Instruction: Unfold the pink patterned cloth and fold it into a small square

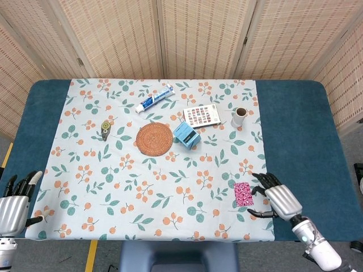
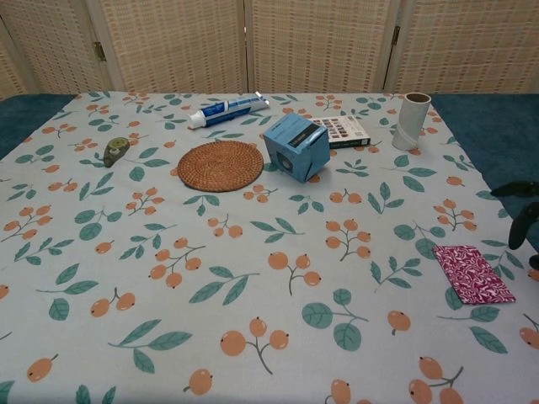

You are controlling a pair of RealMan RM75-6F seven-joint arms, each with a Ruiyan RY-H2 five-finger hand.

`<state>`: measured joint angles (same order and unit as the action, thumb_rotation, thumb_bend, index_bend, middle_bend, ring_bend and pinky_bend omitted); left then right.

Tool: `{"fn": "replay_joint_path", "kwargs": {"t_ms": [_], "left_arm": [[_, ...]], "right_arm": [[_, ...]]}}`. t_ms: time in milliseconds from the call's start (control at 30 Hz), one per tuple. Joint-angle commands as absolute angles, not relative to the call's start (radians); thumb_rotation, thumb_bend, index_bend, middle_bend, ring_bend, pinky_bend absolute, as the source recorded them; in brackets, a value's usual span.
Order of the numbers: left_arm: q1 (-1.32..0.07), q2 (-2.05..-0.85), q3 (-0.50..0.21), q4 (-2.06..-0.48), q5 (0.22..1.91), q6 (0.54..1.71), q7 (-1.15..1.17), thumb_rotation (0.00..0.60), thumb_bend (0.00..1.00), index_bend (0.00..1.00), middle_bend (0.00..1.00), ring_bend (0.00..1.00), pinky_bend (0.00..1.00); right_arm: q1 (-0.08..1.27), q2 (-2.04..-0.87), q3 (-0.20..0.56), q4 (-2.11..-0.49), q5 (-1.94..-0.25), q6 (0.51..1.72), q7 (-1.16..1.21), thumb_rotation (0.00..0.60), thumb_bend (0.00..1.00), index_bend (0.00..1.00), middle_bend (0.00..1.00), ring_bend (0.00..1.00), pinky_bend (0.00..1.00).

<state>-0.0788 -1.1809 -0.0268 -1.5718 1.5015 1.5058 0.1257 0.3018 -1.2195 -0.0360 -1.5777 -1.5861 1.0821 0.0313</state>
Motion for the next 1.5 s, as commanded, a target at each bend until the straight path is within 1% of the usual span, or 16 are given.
{"fn": "replay_joint_path", "kwargs": {"t_ms": [33,367,733,1267,1500], "left_arm": [[-0.079,-1.182,-0.026,-1.572,1.504,1.506,0.125,0.6,0.19,0.1,0.13,0.2,0.0],[-0.08,-1.186,-0.026,-1.565,1.505,1.502,0.112,0.6,0.19,0.1,0.13,0.21,0.0],[-0.077,-1.184,-0.021,-1.555,1.5,1.489,0.085,0.6,0.19,0.1,0.13,0.22,0.0],[-0.079,-1.187,-0.019,-1.545,1.493,1.474,0.07,0.6,0.19,0.1,0.13,0.23,0.0],[-0.08,-1.188,-0.018,-1.545,1.495,1.47,0.073,0.6,0.19,0.1,0.13,0.24,0.0]], "right_arm": [[0.317,-1.25,-0.042,-1.547,-1.581,1.06,0.015,0.137,0.26,0.37,0.07,0.0,0.0],[0.348,-1.33,-0.051,-1.484,-1.579,1.028,-0.026,0.135,0.26,0.35,0.05,0.0,0.0],[0.364,-1.362,-0.062,-1.452,-1.569,1.013,-0.046,0.135,0.26,0.34,0.05,0.0,0.0],[0.403,-1.396,-0.005,-1.379,-1.462,0.972,-0.099,0.133,0.26,0.34,0.05,0.0,0.0],[0.404,-1.387,0.008,-1.376,-1.448,0.992,-0.094,0.131,0.26,0.34,0.05,0.0,0.0]]}}
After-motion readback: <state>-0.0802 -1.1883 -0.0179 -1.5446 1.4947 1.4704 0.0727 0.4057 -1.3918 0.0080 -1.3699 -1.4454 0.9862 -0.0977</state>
